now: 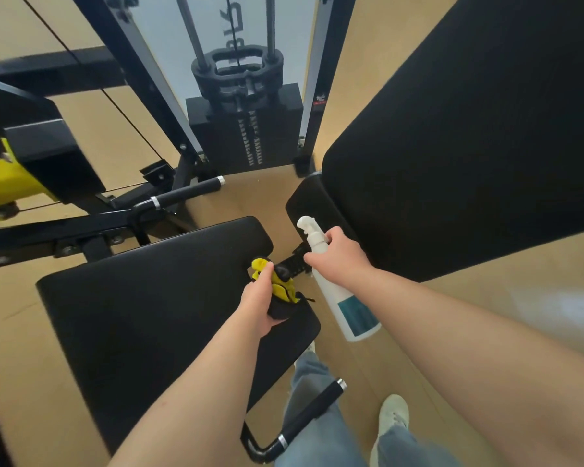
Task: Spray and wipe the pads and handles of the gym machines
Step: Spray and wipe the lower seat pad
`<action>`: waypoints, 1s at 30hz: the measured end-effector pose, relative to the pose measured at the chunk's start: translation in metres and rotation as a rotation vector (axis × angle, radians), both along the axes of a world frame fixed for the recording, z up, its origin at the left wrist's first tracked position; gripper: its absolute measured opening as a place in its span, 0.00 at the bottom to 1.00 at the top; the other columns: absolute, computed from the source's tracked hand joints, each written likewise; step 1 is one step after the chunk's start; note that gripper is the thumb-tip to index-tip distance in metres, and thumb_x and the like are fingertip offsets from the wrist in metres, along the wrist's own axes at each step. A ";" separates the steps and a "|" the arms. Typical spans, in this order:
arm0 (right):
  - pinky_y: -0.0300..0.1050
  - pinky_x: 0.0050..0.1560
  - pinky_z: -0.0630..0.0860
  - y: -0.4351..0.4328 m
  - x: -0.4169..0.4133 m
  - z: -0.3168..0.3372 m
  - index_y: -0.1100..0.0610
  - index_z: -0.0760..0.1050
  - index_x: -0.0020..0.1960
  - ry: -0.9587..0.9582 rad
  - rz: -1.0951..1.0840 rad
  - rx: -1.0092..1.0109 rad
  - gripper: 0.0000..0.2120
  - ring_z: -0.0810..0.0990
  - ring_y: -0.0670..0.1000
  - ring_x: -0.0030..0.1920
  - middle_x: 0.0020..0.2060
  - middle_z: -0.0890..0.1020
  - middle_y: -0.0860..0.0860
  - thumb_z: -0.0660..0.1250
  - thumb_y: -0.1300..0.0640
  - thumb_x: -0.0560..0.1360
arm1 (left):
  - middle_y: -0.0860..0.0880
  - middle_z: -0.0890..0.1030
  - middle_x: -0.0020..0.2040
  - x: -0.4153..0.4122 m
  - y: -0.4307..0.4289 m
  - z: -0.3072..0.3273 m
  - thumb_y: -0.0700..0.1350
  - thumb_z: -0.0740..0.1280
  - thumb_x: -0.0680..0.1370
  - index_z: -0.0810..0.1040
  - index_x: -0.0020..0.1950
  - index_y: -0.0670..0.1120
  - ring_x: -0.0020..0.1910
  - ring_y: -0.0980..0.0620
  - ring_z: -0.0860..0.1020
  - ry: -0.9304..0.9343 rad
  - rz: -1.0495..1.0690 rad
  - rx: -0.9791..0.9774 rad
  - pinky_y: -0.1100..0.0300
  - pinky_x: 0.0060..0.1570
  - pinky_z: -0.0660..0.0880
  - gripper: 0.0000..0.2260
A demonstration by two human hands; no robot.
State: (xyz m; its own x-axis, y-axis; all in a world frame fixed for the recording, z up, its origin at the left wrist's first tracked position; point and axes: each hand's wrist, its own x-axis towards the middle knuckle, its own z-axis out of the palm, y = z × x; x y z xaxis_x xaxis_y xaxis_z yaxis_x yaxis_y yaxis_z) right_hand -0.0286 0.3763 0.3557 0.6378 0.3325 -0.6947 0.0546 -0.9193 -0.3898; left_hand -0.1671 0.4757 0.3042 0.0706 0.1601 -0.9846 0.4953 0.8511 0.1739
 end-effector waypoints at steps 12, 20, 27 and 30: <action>0.46 0.40 0.75 -0.070 -0.022 0.004 0.49 0.63 0.74 0.105 0.008 -0.133 0.27 0.79 0.50 0.46 0.51 0.77 0.50 0.68 0.48 0.78 | 0.40 0.77 0.58 0.016 -0.012 0.014 0.59 0.71 0.78 0.69 0.66 0.46 0.59 0.36 0.77 0.009 -0.066 0.006 0.35 0.60 0.77 0.25; 0.46 0.43 0.76 -0.111 -0.034 -0.003 0.51 0.67 0.67 0.130 -0.011 -0.210 0.21 0.79 0.50 0.46 0.50 0.77 0.50 0.69 0.49 0.78 | 0.42 0.74 0.57 0.023 -0.026 0.021 0.57 0.71 0.78 0.66 0.70 0.49 0.60 0.36 0.75 0.030 -0.142 0.010 0.34 0.59 0.77 0.26; 0.49 0.52 0.81 -0.111 -0.040 -0.021 0.52 0.71 0.66 0.196 0.033 -0.282 0.21 0.81 0.51 0.49 0.51 0.79 0.51 0.71 0.49 0.77 | 0.43 0.73 0.50 0.019 -0.026 0.011 0.54 0.71 0.80 0.64 0.62 0.49 0.55 0.39 0.74 0.056 -0.170 0.009 0.36 0.61 0.77 0.20; 0.47 0.46 0.78 -0.097 -0.041 -0.029 0.51 0.68 0.68 0.199 0.076 -0.244 0.22 0.80 0.51 0.47 0.49 0.78 0.50 0.70 0.48 0.77 | 0.43 0.74 0.52 0.020 -0.019 0.007 0.55 0.71 0.79 0.65 0.63 0.49 0.57 0.38 0.76 0.067 -0.174 0.019 0.36 0.60 0.78 0.21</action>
